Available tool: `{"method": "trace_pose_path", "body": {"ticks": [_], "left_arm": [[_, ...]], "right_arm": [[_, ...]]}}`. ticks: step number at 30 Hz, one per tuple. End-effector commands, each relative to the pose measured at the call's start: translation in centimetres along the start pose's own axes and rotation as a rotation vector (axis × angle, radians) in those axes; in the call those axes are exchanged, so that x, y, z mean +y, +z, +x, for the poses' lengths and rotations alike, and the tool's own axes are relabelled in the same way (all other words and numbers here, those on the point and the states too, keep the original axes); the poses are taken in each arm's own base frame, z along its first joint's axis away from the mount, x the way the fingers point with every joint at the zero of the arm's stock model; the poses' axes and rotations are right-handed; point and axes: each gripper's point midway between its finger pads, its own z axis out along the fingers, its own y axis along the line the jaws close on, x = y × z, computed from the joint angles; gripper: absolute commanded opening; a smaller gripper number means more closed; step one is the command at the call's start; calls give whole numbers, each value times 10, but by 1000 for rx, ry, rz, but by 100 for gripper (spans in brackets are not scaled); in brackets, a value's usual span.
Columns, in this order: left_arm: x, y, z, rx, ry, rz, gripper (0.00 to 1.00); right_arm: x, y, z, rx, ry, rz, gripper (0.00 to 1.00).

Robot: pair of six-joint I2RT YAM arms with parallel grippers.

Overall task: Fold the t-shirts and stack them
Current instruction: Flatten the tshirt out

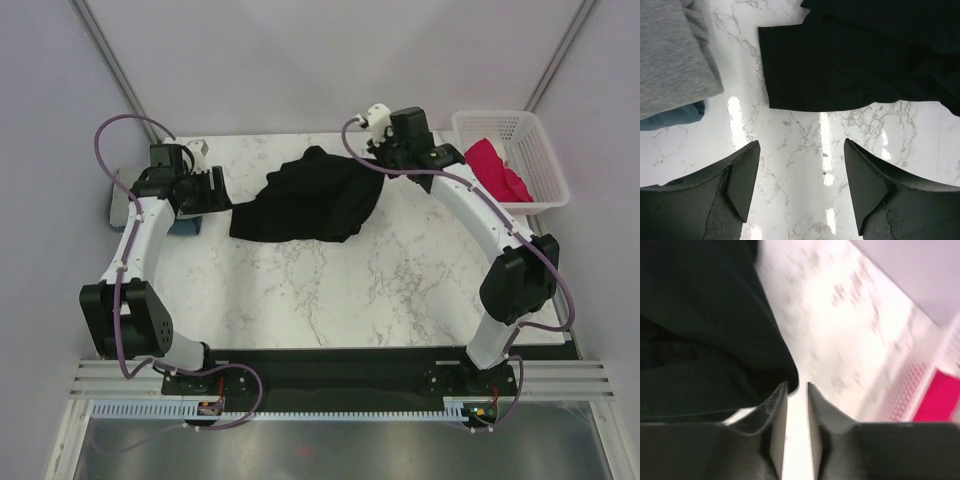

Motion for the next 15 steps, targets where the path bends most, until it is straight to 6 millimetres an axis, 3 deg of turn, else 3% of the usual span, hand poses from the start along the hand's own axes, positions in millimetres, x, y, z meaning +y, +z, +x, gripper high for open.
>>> {"method": "trace_pose_path", "body": {"ticks": [1,2,5,7,10,11,13,15], "left_arm": [[-26,3,-12,-31,11,74,75],[-31,5,-10,-22,19,82,75],[-46,17,-2,3,139,113,76],[-56,32,11,49,177,137,76],[-56,58,25,123,178,145,76],[-54,64,24,132,175,143,76],[-51,76,32,169,165,140,76],[-51,80,28,168,166,140,76]], "right_arm": [[-32,6,62,165,33,116,34],[-34,4,59,153,56,118,37],[-26,1,24,41,56,68,46],[-3,12,4,2,8,-6,47],[40,31,-18,-56,-54,-144,47],[65,35,-27,-81,-83,-208,47],[89,48,-35,-112,-141,-265,47],[123,53,-44,-155,-197,-327,47]]}}
